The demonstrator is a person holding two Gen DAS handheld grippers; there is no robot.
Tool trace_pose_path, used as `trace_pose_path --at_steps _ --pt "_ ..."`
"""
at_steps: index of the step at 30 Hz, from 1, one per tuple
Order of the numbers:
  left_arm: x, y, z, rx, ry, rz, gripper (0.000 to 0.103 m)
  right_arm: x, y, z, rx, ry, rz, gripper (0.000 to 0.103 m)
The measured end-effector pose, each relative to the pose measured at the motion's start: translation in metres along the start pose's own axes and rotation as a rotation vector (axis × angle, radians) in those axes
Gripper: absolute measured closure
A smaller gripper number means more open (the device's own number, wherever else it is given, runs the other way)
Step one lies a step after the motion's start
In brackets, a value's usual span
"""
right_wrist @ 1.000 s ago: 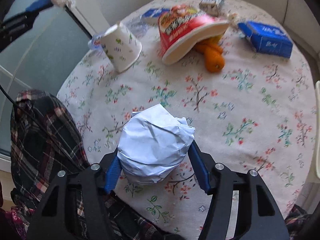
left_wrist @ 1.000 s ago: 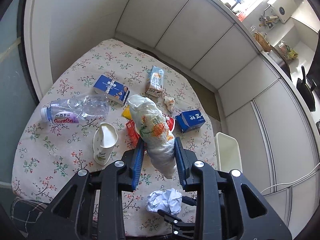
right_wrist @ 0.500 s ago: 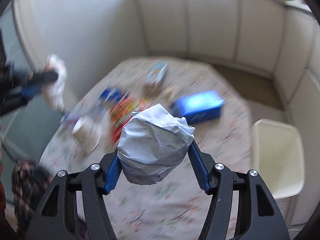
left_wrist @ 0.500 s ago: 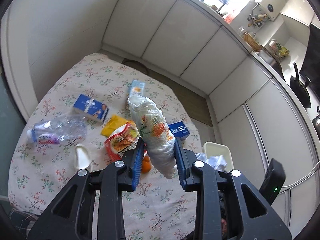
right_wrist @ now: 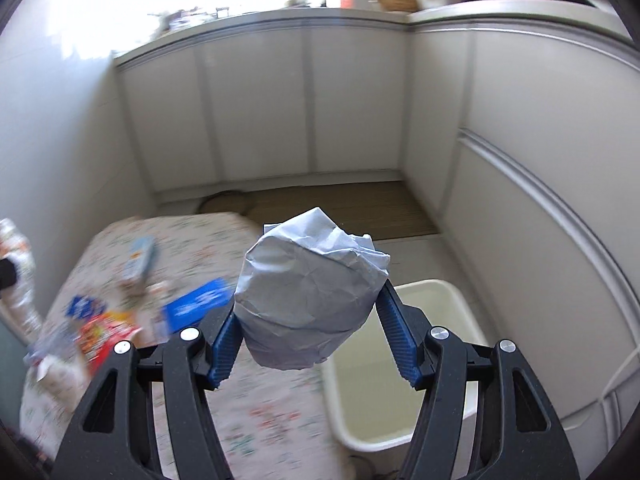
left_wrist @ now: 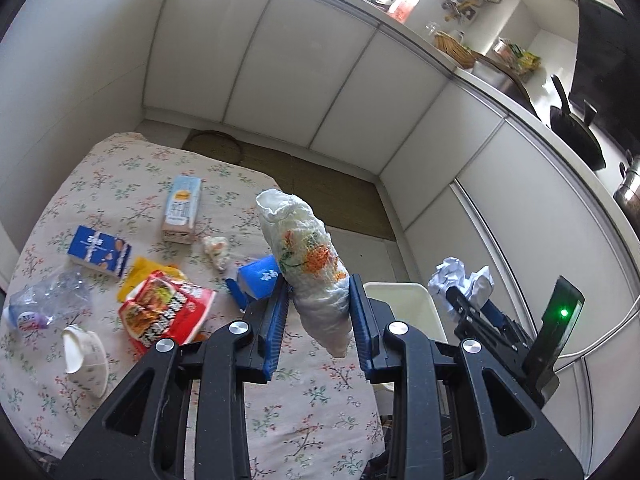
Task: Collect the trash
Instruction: 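Carry the paper ball over the white bin and open the right gripper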
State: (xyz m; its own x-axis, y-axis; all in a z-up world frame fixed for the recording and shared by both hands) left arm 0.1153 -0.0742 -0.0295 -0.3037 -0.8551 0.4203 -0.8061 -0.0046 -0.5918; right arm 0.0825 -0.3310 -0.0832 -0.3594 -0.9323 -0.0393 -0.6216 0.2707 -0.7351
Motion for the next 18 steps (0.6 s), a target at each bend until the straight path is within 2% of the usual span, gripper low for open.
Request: trace_pose_path --at_steps 6,10,11,12,14,18 --pt "0.026 0.006 0.028 -0.048 -0.003 0.052 0.074 0.043 0.01 0.044 -0.059 0.176 0.046 0.04" --pt "0.046 0.01 0.049 -0.082 -0.004 0.094 0.074 0.058 0.021 0.067 -0.108 0.236 0.073 0.038" --pt "0.05 0.011 0.053 -0.088 -0.002 0.101 0.074 0.06 0.023 0.069 -0.11 0.245 0.078 0.035" --pt "0.054 0.012 0.057 -0.092 0.0 0.11 0.074 0.064 0.024 0.069 -0.108 0.253 0.086 0.027" --pt "0.064 0.014 0.067 -0.097 0.001 0.132 0.074 0.07 0.025 0.066 -0.085 0.267 0.109 0.017" --pt "0.083 0.016 0.085 -0.104 0.019 0.163 0.074 0.085 0.023 0.057 -0.055 0.287 0.137 0.011"
Point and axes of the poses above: each gripper's, at about its wrist camera, not at the fingertips, and z roughly the way its jaws point, x to its right, y to its underside, the point moved 4 cm from there along z, roughly the way its jaws point, and after that the axes turned 4 degrees about -x, right-handed, at the moved point
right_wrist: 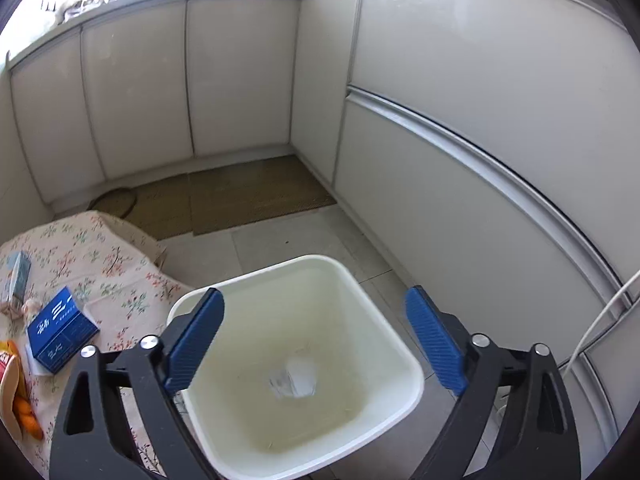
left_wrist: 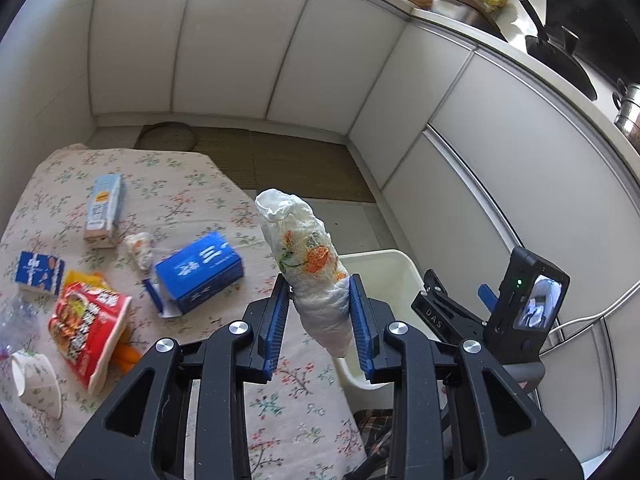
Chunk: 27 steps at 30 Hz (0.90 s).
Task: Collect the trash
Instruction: 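Carry the paper ball over the white bin and open the right gripper, then open the left gripper over the white bin to drop the bread roll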
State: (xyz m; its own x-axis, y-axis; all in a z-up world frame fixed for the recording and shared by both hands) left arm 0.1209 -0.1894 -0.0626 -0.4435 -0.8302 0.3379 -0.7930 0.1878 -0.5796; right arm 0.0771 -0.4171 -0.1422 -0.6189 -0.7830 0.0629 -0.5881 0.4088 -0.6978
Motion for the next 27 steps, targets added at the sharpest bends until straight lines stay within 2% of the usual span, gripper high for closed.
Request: trace_pose_path --at_steps 6,14,23,26,27 --pt "0.038 -0.006 0.036 -0.018 0.037 0.056 0.074 0.037 0.003 0.0 0.003 0.018 0.07 0.009" --pt "0.09 -0.008 0.092 -0.094 0.083 0.121 0.074 0.1 0.021 0.0 -0.027 0.069 0.161 0.009" --pt "0.127 0.004 0.148 -0.198 0.071 0.163 0.073 0.14 0.036 0.008 -0.061 0.116 0.221 0.009" --pt "0.132 0.007 0.158 -0.222 0.057 0.17 0.071 0.146 0.037 0.006 -0.063 0.12 0.228 0.009" --pt "0.132 0.009 0.16 -0.229 0.056 0.174 0.067 0.147 0.037 0.006 -0.063 0.12 0.229 0.009"
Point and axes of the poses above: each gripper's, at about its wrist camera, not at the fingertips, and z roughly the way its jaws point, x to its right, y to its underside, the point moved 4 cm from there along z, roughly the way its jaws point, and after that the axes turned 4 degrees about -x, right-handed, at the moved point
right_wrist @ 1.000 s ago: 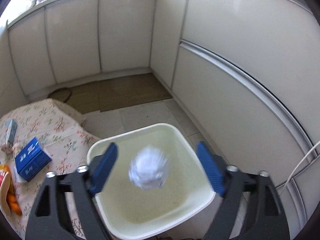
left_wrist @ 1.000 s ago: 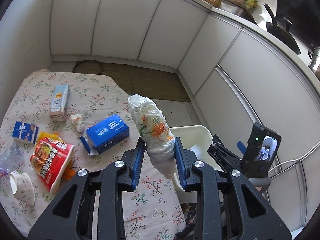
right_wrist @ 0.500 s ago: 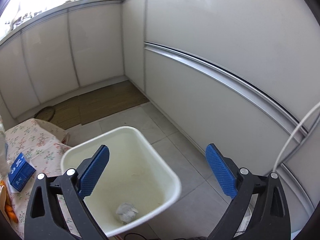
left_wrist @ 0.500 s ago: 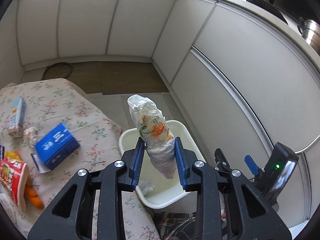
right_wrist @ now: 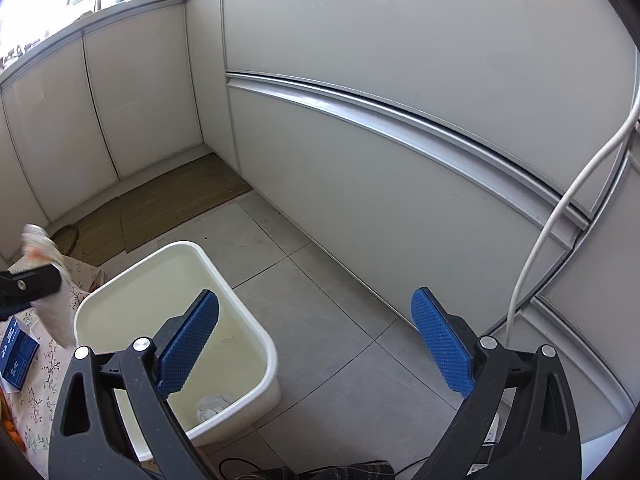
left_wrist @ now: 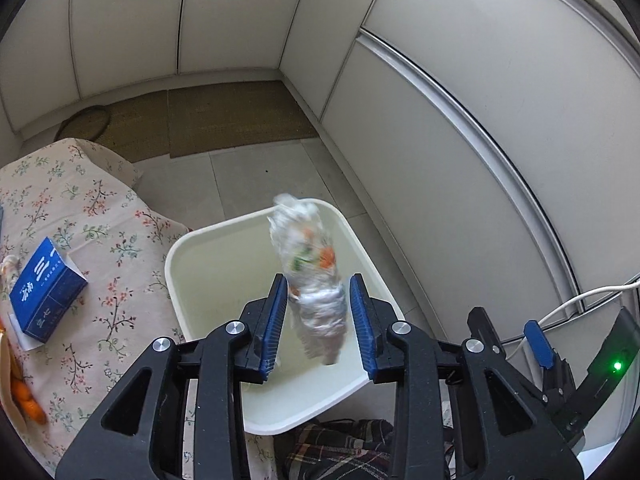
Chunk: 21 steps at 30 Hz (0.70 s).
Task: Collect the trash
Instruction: 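Open the left gripper over the white bin to drop the bread roll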
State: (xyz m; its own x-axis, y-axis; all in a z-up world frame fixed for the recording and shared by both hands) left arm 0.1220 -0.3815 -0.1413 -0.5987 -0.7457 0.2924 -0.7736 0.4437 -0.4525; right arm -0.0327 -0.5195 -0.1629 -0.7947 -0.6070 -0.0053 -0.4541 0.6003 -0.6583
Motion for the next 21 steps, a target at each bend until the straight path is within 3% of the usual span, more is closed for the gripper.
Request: trace_pose_path --at_steps 1,3,6,11,21 --pt "0.001 0.001 0.0 -0.004 -0.004 0.006 0.064 0.0 0.0 0.0 0.0 -0.001 0.001 0.009" --pt "-0.001 0.004 -0.002 0.006 -0.035 0.019 0.046 -0.002 0.0 -0.002 0.001 -0.006 -0.001 0.009" --pt "-0.007 0.007 -0.013 0.045 -0.08 0.019 0.031 -0.007 0.0 -0.005 0.009 -0.013 -0.009 0.009" --pt "-0.03 0.017 -0.032 0.07 -0.141 -0.02 0.015 -0.026 0.001 -0.015 0.024 -0.036 -0.039 0.009" --pt "-0.104 0.057 -0.08 0.089 -0.267 -0.104 0.011 -0.103 0.031 -0.038 0.019 -0.177 -0.103 0.007"
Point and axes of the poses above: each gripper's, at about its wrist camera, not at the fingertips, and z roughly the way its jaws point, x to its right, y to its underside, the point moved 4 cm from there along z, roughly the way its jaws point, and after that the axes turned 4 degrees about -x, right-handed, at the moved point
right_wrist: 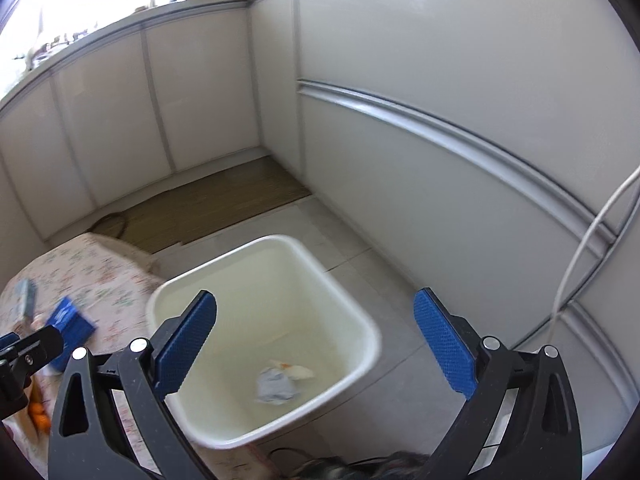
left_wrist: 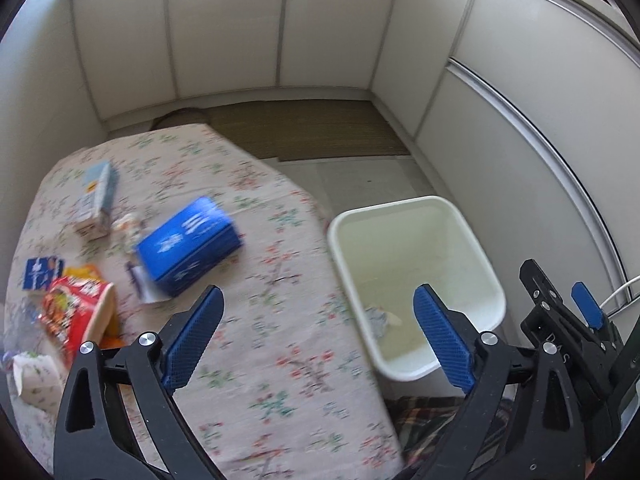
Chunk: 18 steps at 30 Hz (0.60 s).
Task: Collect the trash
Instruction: 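Open the left gripper over the white bin to drop the bread roll, then grasp the blue biscuit box with the left gripper and lift it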
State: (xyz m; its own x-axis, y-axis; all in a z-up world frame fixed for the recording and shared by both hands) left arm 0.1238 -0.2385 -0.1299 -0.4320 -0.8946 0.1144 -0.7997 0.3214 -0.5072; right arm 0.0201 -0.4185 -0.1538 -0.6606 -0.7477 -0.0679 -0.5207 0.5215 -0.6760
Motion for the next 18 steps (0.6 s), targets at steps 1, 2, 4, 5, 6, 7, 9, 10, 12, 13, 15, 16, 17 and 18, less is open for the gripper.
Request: trace_pose_path --at_steps 1,2,4,5,6,7,9,10,12,13,15,16,17,18 --pt "-0.012 0.004 -0.003 0.001 -0.012 -0.016 0.011 -0.01 0.006 -0.001 -0.003 -0.019 -0.011 0.007" --pt "-0.027 0.007 -0.008 0.002 -0.027 -0.04 0.011 -0.018 0.01 -0.002 -0.004 -0.03 -0.022 0.007" --pt "-0.055 0.015 -0.018 0.006 -0.043 -0.09 0.011 -0.04 0.024 -0.003 -0.014 -0.058 -0.077 0.007" --pt "-0.074 0.02 -0.024 0.008 -0.05 -0.125 0.01 -0.051 0.03 -0.004 -0.013 -0.072 -0.114 0.007" --pt "-0.087 0.023 -0.028 0.008 -0.057 -0.148 0.01 -0.059 0.034 -0.005 -0.007 -0.081 -0.141 0.007" --pt "-0.103 0.026 -0.032 0.006 -0.066 -0.173 0.01 -0.068 0.038 -0.006 0.006 -0.089 -0.173 0.007" --pt "-0.14 0.03 -0.041 -0.001 -0.089 -0.215 0.01 -0.083 0.045 -0.009 0.035 -0.102 -0.233 0.007" --pt "-0.157 0.03 -0.044 -0.002 -0.111 -0.224 0.01 -0.09 0.048 -0.01 0.037 -0.11 -0.252 0.007" --pt "-0.187 0.028 -0.052 0.004 -0.172 -0.242 0.01 -0.097 0.051 -0.01 0.034 -0.126 -0.277 0.007" --pt "-0.206 0.025 -0.054 0.0 -0.196 -0.264 0.01 -0.099 0.052 -0.009 0.032 -0.131 -0.281 0.007" --pt "-0.237 0.021 -0.054 -0.033 -0.198 -0.318 0.008 -0.101 0.053 -0.007 0.023 -0.139 -0.28 0.007" --pt "-0.261 0.018 -0.051 -0.06 -0.19 -0.38 0.008 -0.101 0.053 -0.006 0.017 -0.141 -0.276 0.007" --pt "-0.279 0.017 -0.049 -0.076 -0.184 -0.434 0.008 -0.1 0.052 -0.004 0.013 -0.14 -0.271 0.007" --pt "-0.297 0.017 -0.046 -0.098 -0.174 -0.493 0.008 -0.099 0.052 -0.003 0.007 -0.139 -0.267 0.007"
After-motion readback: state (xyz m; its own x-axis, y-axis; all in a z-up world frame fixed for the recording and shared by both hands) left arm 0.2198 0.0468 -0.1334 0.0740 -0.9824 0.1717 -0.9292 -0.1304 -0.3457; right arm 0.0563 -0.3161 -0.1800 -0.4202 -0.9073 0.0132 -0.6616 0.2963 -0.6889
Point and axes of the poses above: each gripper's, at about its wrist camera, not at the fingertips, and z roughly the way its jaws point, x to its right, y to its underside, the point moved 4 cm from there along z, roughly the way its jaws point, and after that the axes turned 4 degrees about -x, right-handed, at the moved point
